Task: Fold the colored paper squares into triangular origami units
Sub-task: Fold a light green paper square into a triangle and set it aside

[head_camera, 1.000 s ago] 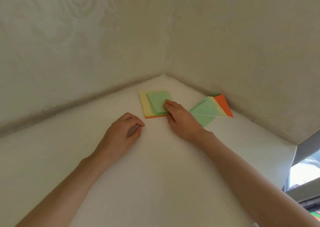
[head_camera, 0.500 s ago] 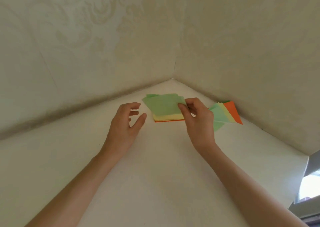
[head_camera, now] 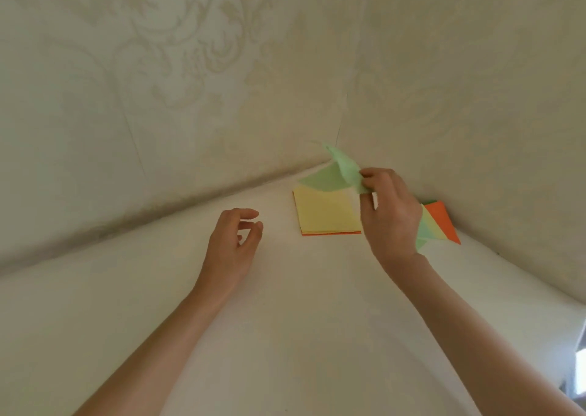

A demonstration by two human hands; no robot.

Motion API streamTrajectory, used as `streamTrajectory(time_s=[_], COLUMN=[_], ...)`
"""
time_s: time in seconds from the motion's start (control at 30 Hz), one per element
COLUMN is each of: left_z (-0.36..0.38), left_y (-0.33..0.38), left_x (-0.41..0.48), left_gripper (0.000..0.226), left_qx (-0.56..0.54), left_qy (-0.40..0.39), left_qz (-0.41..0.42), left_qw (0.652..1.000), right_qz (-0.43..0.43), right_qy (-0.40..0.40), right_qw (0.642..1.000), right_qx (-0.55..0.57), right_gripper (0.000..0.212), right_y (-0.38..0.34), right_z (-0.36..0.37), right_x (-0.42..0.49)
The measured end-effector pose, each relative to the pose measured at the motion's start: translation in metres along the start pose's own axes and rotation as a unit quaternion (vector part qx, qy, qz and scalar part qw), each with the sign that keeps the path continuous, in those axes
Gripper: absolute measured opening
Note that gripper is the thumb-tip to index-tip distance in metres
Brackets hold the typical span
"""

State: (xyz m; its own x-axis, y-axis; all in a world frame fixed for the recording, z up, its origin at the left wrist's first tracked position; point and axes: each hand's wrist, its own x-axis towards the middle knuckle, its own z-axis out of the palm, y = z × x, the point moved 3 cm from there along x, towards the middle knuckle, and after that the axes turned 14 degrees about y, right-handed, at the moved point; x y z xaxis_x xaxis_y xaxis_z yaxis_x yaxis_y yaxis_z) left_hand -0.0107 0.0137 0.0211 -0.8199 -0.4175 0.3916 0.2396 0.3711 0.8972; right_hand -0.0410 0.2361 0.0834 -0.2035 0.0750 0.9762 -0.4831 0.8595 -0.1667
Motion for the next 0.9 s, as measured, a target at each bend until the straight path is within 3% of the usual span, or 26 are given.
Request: streamTrajectory(time_s=[0.1, 0.2, 0.3, 0.37, 0.43, 0.53, 0.6, 0.63, 0.7, 0.73, 0.8, 0.9], left_z=[0.0, 0.0, 0.0, 0.001, 0.001, -0.002, -0.005, -0.007, -0.012, -0.017, -0.027, -0.035], left_y=[-0.007, -0.011, -0.012, -0.013, -0.012, -0.004, 0.002, 0.007, 0.013, 0.017, 0.019, 0.014], left_x=[0.001, 0.003, 0.003, 0.003, 0.002, 0.0, -0.005, -0.007, -0.01, -0.01, -0.009, -0.012], left_gripper=[0.016, 0.02, 0.019, 0.018, 0.017, 0.013, 0.008, 0.011, 0.027, 0.037, 0.049, 0.037], left_qx=[0.043, 0.072, 0.083, 0.09, 0.089, 0.065, -0.016, -0.084, -0.18, -0.173, -0.049, 0.05], left_qy=[-0.024, -0.038, -0.043, -0.051, -0.054, -0.048, -0.055, -0.063, -0.062, -0.058, -0.077, -0.166], left_qz=[0.01, 0.025, 0.029, 0.026, 0.023, 0.006, -0.06, -0.119, -0.21, -0.21, -0.121, 0.006], left_qw=[0.999, 0.996, 0.995, 0.994, 0.994, 0.997, 0.997, 0.987, 0.959, 0.961, 0.988, 0.985], right_qz=[-0.1, -0.064, 0.009, 0.001, -0.012, 0.035, 0.015, -0.014, -0.08, -0.103, -0.111, -0.096], right_qy=[-0.118, -0.253, -0.443, -0.523, -0.493, -0.275, -0.147, -0.122, -0.128, -0.161, -0.244, -0.341], right_qw=[0.987, 0.963, 0.894, 0.851, 0.869, 0.96, 0.985, 0.985, 0.973, 0.96, 0.93, 0.895], right_qx=[-0.043, -0.069, -0.065, -0.036, -0.032, 0.037, 0.091, 0.119, 0.177, 0.205, 0.25, 0.271], right_gripper=[0.018, 0.019, 0.01, 0.024, 0.028, 0.028, 0.024, 0.021, 0.017, 0.016, 0.019, 0.024], right_y=[-0.006, -0.006, 0.001, 0.008, 0.007, 0.0, -0.017, -0.027, -0.048, -0.057, -0.067, -0.066], right_z=[0.015, 0.023, 0.025, 0.026, 0.023, 0.01, -0.004, -0.009, -0.016, -0.017, -0.016, -0.012], right_x=[-0.024, -0.051, -0.045, -0.04, -0.036, -0.03, -0.022, -0.021, -0.024, -0.029, -0.043, -0.063])
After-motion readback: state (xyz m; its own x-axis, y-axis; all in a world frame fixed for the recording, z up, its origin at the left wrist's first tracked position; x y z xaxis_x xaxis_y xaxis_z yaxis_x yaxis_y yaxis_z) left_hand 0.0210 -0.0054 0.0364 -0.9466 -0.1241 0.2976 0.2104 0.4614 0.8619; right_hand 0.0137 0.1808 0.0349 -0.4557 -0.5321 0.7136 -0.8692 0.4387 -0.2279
